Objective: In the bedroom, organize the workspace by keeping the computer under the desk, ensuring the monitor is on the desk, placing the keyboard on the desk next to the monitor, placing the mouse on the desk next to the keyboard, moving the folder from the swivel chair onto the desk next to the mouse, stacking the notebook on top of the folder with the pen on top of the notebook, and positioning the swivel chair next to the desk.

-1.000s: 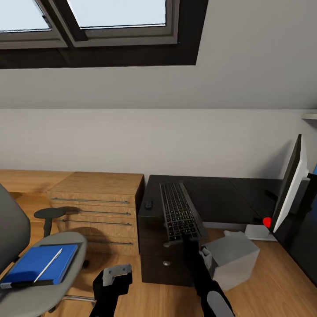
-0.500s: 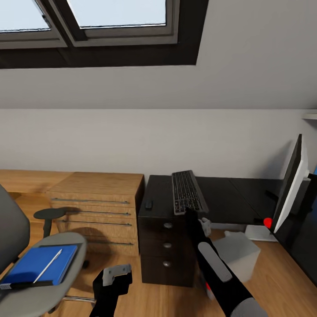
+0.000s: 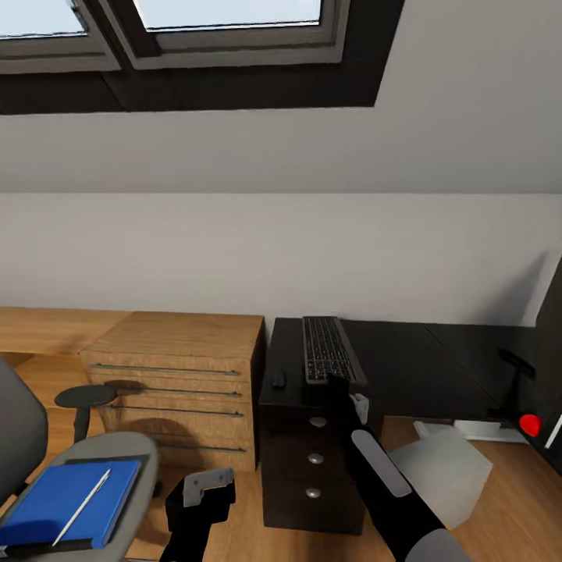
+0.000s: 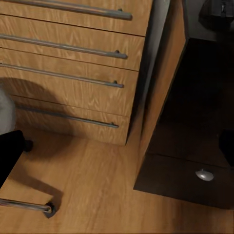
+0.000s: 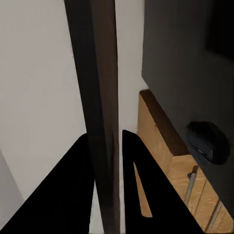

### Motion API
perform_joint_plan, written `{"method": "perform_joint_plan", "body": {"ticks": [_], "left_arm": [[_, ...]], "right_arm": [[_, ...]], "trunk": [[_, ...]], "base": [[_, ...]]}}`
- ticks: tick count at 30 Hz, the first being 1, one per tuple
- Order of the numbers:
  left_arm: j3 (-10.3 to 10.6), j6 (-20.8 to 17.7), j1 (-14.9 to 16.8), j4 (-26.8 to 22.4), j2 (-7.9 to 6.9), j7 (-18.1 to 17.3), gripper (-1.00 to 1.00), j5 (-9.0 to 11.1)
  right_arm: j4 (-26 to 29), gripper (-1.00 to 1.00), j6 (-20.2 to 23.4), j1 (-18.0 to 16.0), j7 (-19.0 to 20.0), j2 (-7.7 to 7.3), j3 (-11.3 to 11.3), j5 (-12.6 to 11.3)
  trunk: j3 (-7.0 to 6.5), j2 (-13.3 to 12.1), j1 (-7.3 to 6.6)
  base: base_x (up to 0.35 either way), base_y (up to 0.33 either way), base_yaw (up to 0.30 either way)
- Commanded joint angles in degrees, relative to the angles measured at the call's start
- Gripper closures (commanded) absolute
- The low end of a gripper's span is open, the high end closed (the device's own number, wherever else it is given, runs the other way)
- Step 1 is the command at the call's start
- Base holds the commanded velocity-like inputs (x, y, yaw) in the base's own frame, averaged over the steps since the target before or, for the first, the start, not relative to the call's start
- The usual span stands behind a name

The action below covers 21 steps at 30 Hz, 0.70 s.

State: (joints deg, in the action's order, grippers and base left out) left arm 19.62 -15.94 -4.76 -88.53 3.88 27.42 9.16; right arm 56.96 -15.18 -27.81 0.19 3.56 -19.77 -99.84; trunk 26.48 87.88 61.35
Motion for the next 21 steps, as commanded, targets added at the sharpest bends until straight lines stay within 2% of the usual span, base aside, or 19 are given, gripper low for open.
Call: {"method": "perform_joint_plan", "body": {"ticks": [1, 3, 6, 11, 21], "left_arm": [[0.07, -0.18, 0.01, -0.08, -0.01, 0.35, -1.0, 0.42], [0.07, -0.21, 0.01, -0.07, -0.01, 0.35, -1.0, 0.42], [0.07, -0.23, 0.01, -0.34, 0.04, 0.35, -1.0, 0.48], [-0.01, -0.28, 0.0, -1.91, 0.14, 0.35, -1.0, 0.58], [-0.31, -0.4, 0.01, -2.08, 0.25, 0.71, -1.0, 0.79]], "right_arm": [[0.04, 1.0, -0.4, -0.06, 0.29, -0.03, -0.2, -1.21], [-0.06, 1.0, -0.39, -0.05, 0.32, -0.01, -0.24, -3.07], [-0.22, 1.0, -0.38, -0.01, 0.26, 0.09, -0.36, -4.18], [-0.27, 1.0, -0.38, 0.11, 0.25, 0.14, -0.38, -4.47], [-0.33, 1.0, -0.38, 0.12, 0.25, -0.08, -0.27, -4.47]], "trunk": [[0.05, 0.03, 0.03], [0.05, 0.03, 0.03], [0.05, 0.03, 0.03], [0.05, 0.03, 0.03], [1.84, 4.04, 2.22]], "base": [[0.22, 0.181, 0.0], [0.129, 0.1, 0.0], [0.04, 0.031, 0.0], [0.007, 0.005, 0.0], [0.0, 0.0, 0.0]]}}
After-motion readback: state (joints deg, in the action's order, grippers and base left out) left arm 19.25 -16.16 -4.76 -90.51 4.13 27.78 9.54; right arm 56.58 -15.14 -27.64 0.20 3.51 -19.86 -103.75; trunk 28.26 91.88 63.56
